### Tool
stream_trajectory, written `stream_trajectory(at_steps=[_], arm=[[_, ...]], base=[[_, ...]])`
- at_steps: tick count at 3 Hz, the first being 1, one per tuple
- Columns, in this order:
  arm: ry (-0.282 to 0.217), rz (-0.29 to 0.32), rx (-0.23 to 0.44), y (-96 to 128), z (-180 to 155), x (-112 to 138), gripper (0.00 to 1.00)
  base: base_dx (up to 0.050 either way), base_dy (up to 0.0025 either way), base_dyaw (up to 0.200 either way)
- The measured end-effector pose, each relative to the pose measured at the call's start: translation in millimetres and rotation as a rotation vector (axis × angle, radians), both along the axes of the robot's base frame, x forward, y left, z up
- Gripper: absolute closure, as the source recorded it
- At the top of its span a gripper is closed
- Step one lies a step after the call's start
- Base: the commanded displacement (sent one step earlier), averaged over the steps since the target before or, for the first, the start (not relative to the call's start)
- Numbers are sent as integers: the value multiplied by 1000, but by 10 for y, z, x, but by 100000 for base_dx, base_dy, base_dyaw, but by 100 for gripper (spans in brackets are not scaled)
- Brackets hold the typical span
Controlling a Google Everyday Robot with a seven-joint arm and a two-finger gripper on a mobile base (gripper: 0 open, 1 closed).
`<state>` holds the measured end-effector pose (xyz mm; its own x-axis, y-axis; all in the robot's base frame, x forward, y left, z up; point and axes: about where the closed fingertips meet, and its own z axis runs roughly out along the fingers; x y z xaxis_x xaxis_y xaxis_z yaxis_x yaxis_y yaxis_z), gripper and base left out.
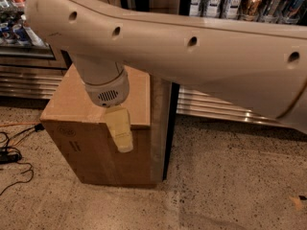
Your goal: Close left fridge door
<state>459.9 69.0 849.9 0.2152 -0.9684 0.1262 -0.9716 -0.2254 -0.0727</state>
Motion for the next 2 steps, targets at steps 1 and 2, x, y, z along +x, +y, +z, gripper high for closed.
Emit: stream_trajectory(at_steps=[1,2], arm=[[-28,-18,-10,11,189,210,0],[-102,-40,7,177,503,646,0]], base=[[0,0,0],[0,0,0]])
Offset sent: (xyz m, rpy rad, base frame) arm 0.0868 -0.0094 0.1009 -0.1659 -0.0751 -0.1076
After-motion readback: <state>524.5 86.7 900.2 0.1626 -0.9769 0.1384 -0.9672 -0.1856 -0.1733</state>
